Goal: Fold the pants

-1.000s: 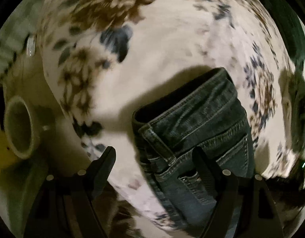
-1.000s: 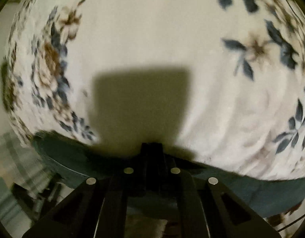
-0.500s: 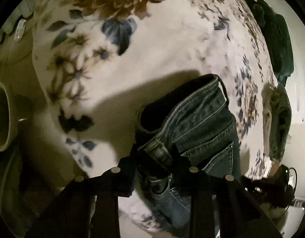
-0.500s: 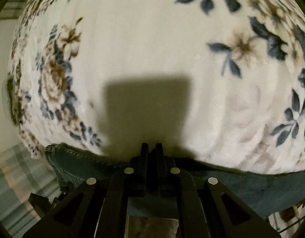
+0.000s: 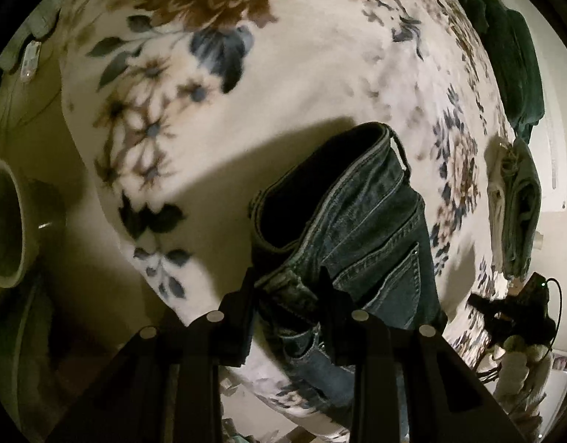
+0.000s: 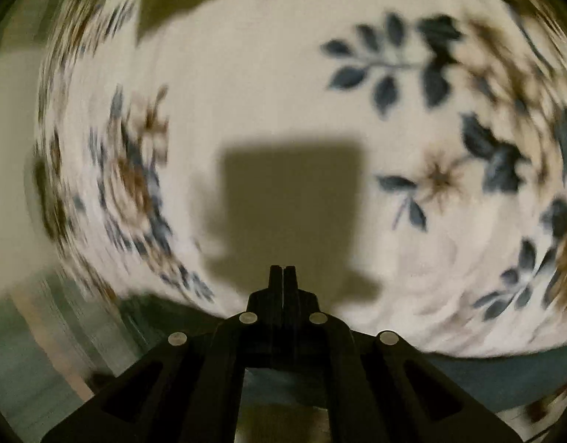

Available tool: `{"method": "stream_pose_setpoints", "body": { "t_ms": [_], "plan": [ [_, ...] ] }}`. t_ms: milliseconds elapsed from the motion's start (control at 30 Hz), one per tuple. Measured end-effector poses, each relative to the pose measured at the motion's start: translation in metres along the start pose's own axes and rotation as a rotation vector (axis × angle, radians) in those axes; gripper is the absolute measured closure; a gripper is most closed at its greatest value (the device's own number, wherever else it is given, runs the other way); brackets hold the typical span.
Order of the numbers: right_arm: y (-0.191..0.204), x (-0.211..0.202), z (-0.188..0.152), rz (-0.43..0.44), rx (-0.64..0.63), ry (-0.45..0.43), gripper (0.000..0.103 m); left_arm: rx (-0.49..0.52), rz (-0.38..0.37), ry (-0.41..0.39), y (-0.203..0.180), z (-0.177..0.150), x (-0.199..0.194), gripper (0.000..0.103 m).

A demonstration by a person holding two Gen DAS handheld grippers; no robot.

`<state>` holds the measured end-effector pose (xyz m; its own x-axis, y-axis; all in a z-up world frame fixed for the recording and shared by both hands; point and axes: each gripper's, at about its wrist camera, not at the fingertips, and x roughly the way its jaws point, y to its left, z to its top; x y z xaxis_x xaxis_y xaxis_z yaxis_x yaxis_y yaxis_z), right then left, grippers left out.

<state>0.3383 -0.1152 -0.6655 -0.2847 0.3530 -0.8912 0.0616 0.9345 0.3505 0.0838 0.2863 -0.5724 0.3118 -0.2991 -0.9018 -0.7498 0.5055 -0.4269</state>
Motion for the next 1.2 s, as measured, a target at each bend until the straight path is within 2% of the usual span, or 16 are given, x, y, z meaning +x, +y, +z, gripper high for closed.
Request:
{"method": "stream_pose_setpoints", "body": {
  "t_ms": [33,100,200,267,300,400,533,600,767,867,967,1033,1100,1133,1167,1200],
  "plan": [
    [0.0,0.007,-0.003,0.001,-0.013,0.046,0.065,-0.001,0.003,-0.001,-0.002,0.001,0.001,0.076],
    [-0.003,0.024,-0.012,0.027,-0.017,0.124,0.046,-0.003,0.006,0.0,-0.002,0.002,0.003,0.076],
    [-0.005,0.056,-0.022,-0.013,-0.03,0.208,0.046,0.002,0.003,0.006,0.0,0.001,0.003,0.076],
    [0.001,0.07,-0.028,-0.063,-0.075,0.206,0.052,0.017,0.004,0.008,-0.002,-0.001,0.0,0.076],
    [0.005,0.074,-0.031,-0.096,-0.098,0.187,0.068,0.02,0.001,0.009,-0.003,-0.001,-0.002,0.076],
    [0.024,0.059,-0.04,-0.199,-0.139,0.094,0.094,0.045,-0.001,0.009,-0.009,-0.004,-0.011,0.076],
    [0.022,0.018,-0.04,-0.131,-0.054,-0.022,0.096,0.049,-0.016,0.021,-0.01,-0.005,-0.015,0.076],
    [0.016,0.009,-0.04,-0.115,-0.038,-0.032,0.096,0.057,-0.017,0.024,-0.01,-0.003,-0.016,0.076],
    [0.003,0.005,-0.035,-0.083,-0.002,-0.025,0.096,0.11,-0.008,0.044,-0.01,0.01,0.0,0.076],
    [-0.024,0.02,-0.022,-0.003,0.074,0.048,0.095,0.094,0.01,0.097,-0.001,0.02,0.02,0.072],
    [-0.035,0.01,-0.02,0.035,0.095,0.017,0.07,0.073,-0.002,0.105,0.003,0.021,0.017,0.071],
    [-0.046,-0.015,-0.026,0.079,0.091,-0.052,0.031,0.09,0.023,0.092,-0.002,0.016,0.009,0.068],
    [-0.058,-0.04,-0.042,0.086,0.076,-0.131,0.02,0.119,0.044,0.069,-0.01,0.009,-0.003,0.049],
    [-0.063,-0.05,-0.049,0.078,0.072,-0.164,0.018,0.138,0.061,0.061,-0.015,0.006,-0.007,0.022],
    [-0.068,-0.06,-0.059,0.069,0.072,-0.203,0.017,0.177,0.086,0.047,-0.025,-0.001,-0.012,0.012],
    [-0.08,-0.072,-0.075,0.059,0.074,-0.25,0.011,0.201,0.095,0.039,-0.031,-0.004,-0.015,0.012]
  ]
}}
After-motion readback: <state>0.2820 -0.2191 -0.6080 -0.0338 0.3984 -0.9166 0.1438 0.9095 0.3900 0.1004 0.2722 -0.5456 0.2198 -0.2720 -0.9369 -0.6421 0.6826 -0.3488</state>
